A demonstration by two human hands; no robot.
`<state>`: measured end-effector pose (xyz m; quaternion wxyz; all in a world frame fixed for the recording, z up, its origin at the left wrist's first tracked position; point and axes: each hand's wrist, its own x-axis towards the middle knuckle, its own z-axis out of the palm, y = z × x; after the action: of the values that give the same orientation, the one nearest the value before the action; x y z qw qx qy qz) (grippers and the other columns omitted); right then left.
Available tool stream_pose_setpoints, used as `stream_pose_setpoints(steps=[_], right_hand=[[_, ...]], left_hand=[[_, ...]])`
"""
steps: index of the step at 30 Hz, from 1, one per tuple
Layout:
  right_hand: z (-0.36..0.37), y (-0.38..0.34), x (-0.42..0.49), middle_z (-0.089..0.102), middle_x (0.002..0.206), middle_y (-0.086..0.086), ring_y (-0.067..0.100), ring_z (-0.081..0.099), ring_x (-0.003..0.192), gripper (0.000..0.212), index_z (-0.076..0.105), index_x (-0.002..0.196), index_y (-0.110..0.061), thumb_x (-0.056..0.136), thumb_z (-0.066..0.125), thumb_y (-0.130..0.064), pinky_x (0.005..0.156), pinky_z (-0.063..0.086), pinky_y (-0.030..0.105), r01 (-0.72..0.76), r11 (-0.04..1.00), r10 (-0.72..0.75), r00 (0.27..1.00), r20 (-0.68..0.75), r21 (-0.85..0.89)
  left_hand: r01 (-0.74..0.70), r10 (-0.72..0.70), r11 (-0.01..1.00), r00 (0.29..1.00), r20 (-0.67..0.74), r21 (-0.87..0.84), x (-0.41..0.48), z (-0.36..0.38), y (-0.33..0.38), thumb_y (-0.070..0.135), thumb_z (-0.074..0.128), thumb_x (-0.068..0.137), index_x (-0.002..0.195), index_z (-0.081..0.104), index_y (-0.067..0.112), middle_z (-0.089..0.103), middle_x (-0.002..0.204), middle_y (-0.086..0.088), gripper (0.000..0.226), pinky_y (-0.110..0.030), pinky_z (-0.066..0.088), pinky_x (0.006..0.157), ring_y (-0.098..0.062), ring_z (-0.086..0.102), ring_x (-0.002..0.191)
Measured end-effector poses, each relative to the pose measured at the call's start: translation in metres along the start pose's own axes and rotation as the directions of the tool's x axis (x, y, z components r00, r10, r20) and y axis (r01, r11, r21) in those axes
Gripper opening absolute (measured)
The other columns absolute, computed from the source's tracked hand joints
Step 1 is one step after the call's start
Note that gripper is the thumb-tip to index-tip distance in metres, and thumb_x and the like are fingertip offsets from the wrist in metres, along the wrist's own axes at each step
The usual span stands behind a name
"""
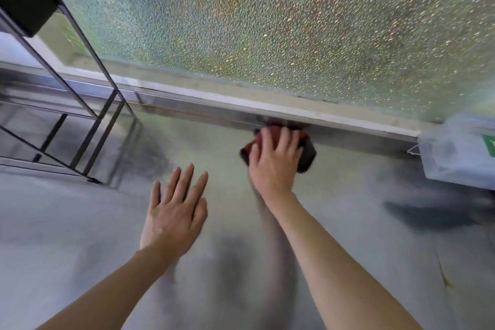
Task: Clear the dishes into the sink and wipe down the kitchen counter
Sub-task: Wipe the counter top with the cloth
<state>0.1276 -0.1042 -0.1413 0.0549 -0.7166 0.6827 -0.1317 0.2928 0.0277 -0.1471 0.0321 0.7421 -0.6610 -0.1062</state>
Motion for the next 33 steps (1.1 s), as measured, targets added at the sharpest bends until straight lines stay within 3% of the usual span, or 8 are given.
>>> stream_pose_setpoints(steps=[4,7,11,16,20,22,26,33], right_hand=[[-0.001,-0.006,-0.012,0.039,0.140,0.021,0.044,0.031,0.132,0.045,0.052,0.131,-0.022,0.092,0.038,-0.040,0.105,0.031,0.056,0.365,0.931,-0.366,0.928,0.071,0.020],[-0.008,0.022,-0.009,0.036,0.141,0.021,0.043,0.029,0.132,0.044,0.051,0.132,-0.029,0.092,0.039,-0.043,0.104,0.031,0.059,0.049,0.996,-0.051,0.998,-0.036,-0.072],[-0.012,0.020,-0.006,0.021,0.148,0.019,0.043,0.011,0.138,0.049,0.030,0.143,-0.035,0.095,0.035,-0.044,0.106,0.015,0.065,-0.411,0.908,0.412,0.911,-0.014,-0.076],[0.018,-0.068,-0.004,0.033,0.146,0.023,0.046,0.025,0.135,0.054,0.037,0.141,-0.014,0.093,0.040,-0.039,0.105,0.027,0.062,0.034,0.998,-0.032,0.998,0.047,-0.050],[0.021,-0.093,-0.002,0.022,0.152,0.018,0.042,0.017,0.140,0.052,0.034,0.143,-0.020,0.096,0.038,-0.040,0.110,0.022,0.054,0.454,0.891,-0.445,0.866,0.227,0.014],[0.017,-0.080,0.003,0.033,0.146,0.019,0.042,0.031,0.132,0.049,0.044,0.138,-0.021,0.094,0.039,-0.042,0.103,0.034,0.051,0.434,0.898,-0.423,0.897,0.130,-0.069],[0.021,-0.092,0.003,0.046,0.128,0.021,0.044,0.044,0.108,0.044,0.053,0.130,-0.014,0.092,0.045,-0.035,0.087,0.042,0.047,-0.010,0.989,0.004,0.999,-0.036,-0.148],[0.043,-0.187,0.013,0.056,0.111,0.012,0.033,0.052,0.093,0.046,0.057,0.125,-0.014,0.087,0.052,-0.040,0.069,0.045,0.036,0.345,0.922,-0.336,0.938,0.082,-0.177]], left_hand=[[0.000,0.000,1.000,1.000,0.019,-0.006,0.000,-0.004,0.001,0.046,0.012,0.093,0.146,0.012,0.034,0.008,0.155,0.005,0.054,-0.042,-0.002,0.112,-0.012,-0.004,0.142],[-0.017,0.018,0.995,1.000,0.014,-0.100,-0.001,-0.012,0.000,0.048,0.007,0.091,0.145,0.017,0.035,0.008,0.156,0.007,0.057,-0.035,-0.007,0.112,-0.007,-0.008,0.140],[0.074,-0.084,0.981,0.995,-0.046,-0.179,-0.023,-0.022,-0.033,0.047,0.009,0.093,0.140,0.034,0.029,0.021,0.154,0.003,0.057,-0.036,0.005,0.113,-0.013,0.011,0.142],[0.129,-0.127,0.991,0.991,0.036,-0.046,-0.049,-0.022,-0.082,0.044,0.011,0.095,0.142,0.030,0.027,0.030,0.150,-0.006,0.053,-0.039,0.008,0.110,-0.019,0.019,0.139],[0.104,-0.103,0.995,0.994,0.028,-0.008,-0.049,-0.021,-0.081,0.041,0.019,0.095,0.144,0.024,0.029,0.026,0.152,-0.005,0.051,-0.040,0.008,0.111,-0.020,0.019,0.140],[0.099,-0.099,0.995,0.995,0.026,-0.007,-0.049,-0.021,-0.082,0.039,0.022,0.095,0.144,0.026,0.028,0.027,0.152,-0.005,0.051,-0.041,0.011,0.111,-0.020,0.020,0.140],[0.082,-0.082,0.996,0.997,0.014,-0.016,-0.048,-0.019,-0.084,0.037,0.028,0.093,0.143,0.030,0.026,0.031,0.150,-0.006,0.051,-0.043,0.015,0.109,-0.021,0.024,0.139],[0.072,-0.072,0.997,0.997,-0.002,0.002,-0.048,-0.016,-0.085,0.040,0.026,0.095,0.144,0.027,0.029,0.029,0.151,-0.004,0.050,-0.043,0.014,0.110,-0.020,0.022,0.140]])
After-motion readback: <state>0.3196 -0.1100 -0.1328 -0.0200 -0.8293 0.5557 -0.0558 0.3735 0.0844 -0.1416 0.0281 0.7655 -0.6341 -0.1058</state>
